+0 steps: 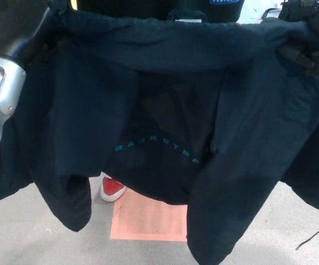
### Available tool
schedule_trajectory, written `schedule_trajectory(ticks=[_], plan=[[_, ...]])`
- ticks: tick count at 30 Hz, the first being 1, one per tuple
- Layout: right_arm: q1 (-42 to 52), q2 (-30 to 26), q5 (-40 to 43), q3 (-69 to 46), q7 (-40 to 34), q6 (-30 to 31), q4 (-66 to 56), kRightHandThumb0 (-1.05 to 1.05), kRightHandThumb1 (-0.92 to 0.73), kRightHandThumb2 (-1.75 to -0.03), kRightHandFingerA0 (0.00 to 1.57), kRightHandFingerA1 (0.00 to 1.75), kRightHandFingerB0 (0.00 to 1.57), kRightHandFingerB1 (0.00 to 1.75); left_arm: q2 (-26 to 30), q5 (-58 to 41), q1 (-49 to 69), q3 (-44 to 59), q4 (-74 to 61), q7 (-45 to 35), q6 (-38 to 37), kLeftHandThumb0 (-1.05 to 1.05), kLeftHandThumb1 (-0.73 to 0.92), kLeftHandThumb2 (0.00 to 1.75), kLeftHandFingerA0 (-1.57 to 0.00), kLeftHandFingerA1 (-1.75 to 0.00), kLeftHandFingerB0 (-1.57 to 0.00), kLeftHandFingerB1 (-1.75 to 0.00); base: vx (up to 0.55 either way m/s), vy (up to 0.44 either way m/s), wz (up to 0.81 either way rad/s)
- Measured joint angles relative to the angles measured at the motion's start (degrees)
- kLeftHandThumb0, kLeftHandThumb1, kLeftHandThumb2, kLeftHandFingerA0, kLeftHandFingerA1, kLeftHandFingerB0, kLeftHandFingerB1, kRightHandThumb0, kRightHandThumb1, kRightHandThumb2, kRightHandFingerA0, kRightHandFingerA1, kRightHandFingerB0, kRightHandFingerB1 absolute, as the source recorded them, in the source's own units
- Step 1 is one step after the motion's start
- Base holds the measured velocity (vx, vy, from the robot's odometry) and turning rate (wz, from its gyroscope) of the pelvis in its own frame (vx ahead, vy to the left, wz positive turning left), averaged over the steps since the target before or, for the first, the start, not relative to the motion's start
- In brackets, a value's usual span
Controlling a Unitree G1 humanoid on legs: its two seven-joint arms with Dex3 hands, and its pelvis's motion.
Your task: A person hands a coat to the robot and the robot grabs it with both hands and holds it while the person wears the coat.
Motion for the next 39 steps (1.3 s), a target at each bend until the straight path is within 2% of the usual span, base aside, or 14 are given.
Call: schedule_trajectory(ticks=[1,4,5,7,8,13,14,16,24,25,29,32,34,39], plan=[[-0.2,0.1,0.0,-0.2,-0.6,-0.3,0.4,-0.31,-0.78,-0.66,0.87,1.67,0.72,1.39,0.0,0.1,-0.2,0.0,0.3,0.7,-0.1,-0.3,0.59,0.59,-0.87,-1.7,-0.77,-1.29,0.0,0.0,0.0],[-0.9,0.3,-0.3,-0.9,-2.7,-0.9,1.7,-0.29,-0.79,-0.63,0.96,1.55,0.77,1.26,0.0,0.5,-1.4,0.0,1.4,3.0,-0.4,-0.3,0.61,0.58,-0.86,-1.7,-0.79,-1.19,0.0,0.0,0.0],[-1.2,0.4,-0.4,-1.0,-3.3,-1.0,2.0,-0.31,-0.82,-0.64,0.97,1.55,0.8,1.29,0.0,0.6,-1.8,0.1,1.7,3.7,-0.5,-0.42,0.53,0.89,-1.16,-1.41,-0.82,-1.21,0.0,0.0,0.0],[-2.0,0.7,-0.7,-1.2,-4.7,-1.1,2.8,-0.35,-0.81,-0.69,0.9,1.66,0.8,1.42,0.0,1.0,-2.9,0.1,2.6,5.3,-0.9,-0.37,0.77,0.62,-0.82,-1.75,-0.6,-1.63,0.0,0.0,0.0],[-2.5,0.8,-0.8,-1.4,-5.3,-1.2,3.3,-0.37,-0.89,-0.67,0.91,1.75,0.72,1.61,0.0,1.2,-3.4,0.1,3.0,6.0,-1.0,-0.42,0.56,0.91,-1.18,-1.42,-0.86,-1.24,0.0,0.0,0.0],[-5.3,1.7,-1.3,-2.0,-8.0,-1.6,5.2,-0.34,-0.84,-0.65,0.95,1.75,0.78,1.6,0.0,1.7,-6.0,0.2,5.3,9.2,-1.6,-0.38,0.49,0.85,-1.2,-1.42,-0.85,-1.22,0.0,0.0,0.0],[-6.2,2.0,-1.5,-2.2,-8.9,-1.7,5.8,-0.32,-0.83,-0.65,0.97,1.69,0.8,1.52,0.0,1.8,-6.8,0.3,6.0,10.3,-2.0,-0.38,0.73,0.62,-0.88,-1.75,-0.66,-1.61,0.0,0.0,0.0],[-7.5,2.2,-1.6,-2.5,-10.0,-1.9,6.4,-0.31,-0.83,-0.65,0.96,1.7,0.79,1.55,0.1,1.9,-7.8,0.4,6.8,11.5,-2.5,-0.48,0.52,0.89,-1.2,-1.43,-0.83,-1.21,0.0,0.0,0.0],[-12.1,3.2,-2.4,-3.7,-15.8,-3.4,10.2,-0.29,-0.8,-0.64,0.96,1.74,0.8,1.58,1.1,2.3,-12.5,0.9,9.4,17.0,-4.7,-0.44,0.55,0.9,-1.17,-1.43,-0.9,-1.28,0.0,0.0,0.0],[-12.5,3.3,-2.4,-3.9,-16.3,-3.6,10.5,-0.28,-0.8,-0.64,0.98,1.7,0.8,1.56,1.2,2.3,-13.0,0.9,9.8,17.7,-5.0,-0.36,0.77,0.62,-0.86,-1.75,-0.63,-1.69,0.0,0.0,0.0],[-14.1,3.8,-2.4,-4.6,-18.7,-4.5,12.1,-0.3,-0.8,-0.64,0.94,1.67,0.79,1.52,1.8,2.5,-14.9,1.1,11.4,20.1,-6.1,-0.41,0.81,0.63,-0.87,-1.75,-0.63,-1.73,0.0,0.0,0.0],[-16.1,3.9,-2.5,-4.9,-21.2,-6.0,14.7,-0.32,-0.79,-0.68,1.04,1.52,0.94,1.31,2.3,2.9,-17.6,1.3,13.4,22.9,-7.1,-0.35,0.78,0.62,-0.89,-1.75,-0.6,-1.66,0.0,0.0,0.0],[-16.9,4.0,-2.5,-5.1,-22.0,-6.6,15.5,-0.32,-0.8,-0.67,1.05,1.47,0.91,1.25,2.7,3.2,-18.6,1.3,14.3,24.2,-7.6,-0.42,0.57,0.9,-1.2,-1.44,-0.8,-1.2,0.0,0.0,0.0],[-20.7,3.9,-3.0,-5.3,-24.5,-7.0,17.4,-0.31,-0.79,-0.67,1.06,1.52,0.91,1.4,4.2,3.6,-21.9,1.6,16.8,27.5,-9.9,-0.37,0.78,0.63,-0.84,-1.75,-0.61,-1.58,0.0,0.0,0.0]])
